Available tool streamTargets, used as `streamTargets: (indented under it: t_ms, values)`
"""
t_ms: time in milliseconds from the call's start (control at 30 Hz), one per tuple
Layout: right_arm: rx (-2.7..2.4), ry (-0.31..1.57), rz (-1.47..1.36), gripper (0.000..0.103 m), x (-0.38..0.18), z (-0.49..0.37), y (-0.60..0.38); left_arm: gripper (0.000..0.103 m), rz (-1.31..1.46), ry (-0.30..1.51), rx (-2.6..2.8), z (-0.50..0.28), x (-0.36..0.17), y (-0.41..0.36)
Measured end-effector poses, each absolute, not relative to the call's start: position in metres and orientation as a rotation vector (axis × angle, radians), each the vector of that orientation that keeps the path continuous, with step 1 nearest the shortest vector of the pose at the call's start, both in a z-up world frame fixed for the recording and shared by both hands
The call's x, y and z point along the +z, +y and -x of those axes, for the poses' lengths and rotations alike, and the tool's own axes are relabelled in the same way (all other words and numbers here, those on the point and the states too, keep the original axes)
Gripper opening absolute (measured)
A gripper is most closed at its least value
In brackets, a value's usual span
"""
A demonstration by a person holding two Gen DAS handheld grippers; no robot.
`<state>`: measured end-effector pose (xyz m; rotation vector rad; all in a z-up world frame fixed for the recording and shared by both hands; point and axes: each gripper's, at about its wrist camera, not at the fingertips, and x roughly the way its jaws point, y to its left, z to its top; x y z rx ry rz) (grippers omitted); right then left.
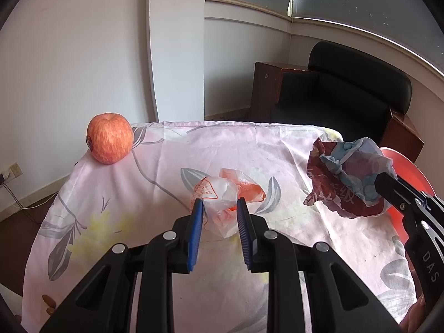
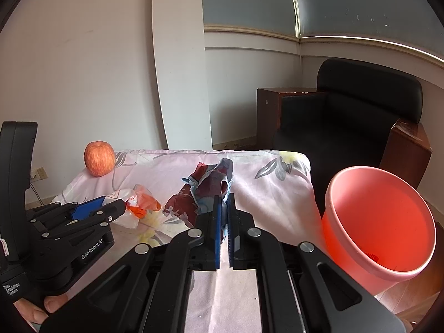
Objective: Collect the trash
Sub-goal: 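Lift the bag and foil wrapper and carry both toward the pink bucket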
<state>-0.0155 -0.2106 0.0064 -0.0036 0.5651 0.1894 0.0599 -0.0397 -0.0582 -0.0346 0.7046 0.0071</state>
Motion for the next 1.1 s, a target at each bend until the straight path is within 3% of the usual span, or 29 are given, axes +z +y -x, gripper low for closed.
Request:
streamTargets:
  t_ms: [767, 1100]
  values:
    - [0.199, 0.549, -0.003, 0.004, 0.009, 0.018, -0.211, 0.024, 0.027, 0.709, 0.017, -0.061, -0.060, -0.041]
    - [0.176, 0.523, -0.152, 0.004, 0.011, 0.021, -0.243, 0.024, 0.040, 0.637, -0.081, -0.050, -0.049, -0.054]
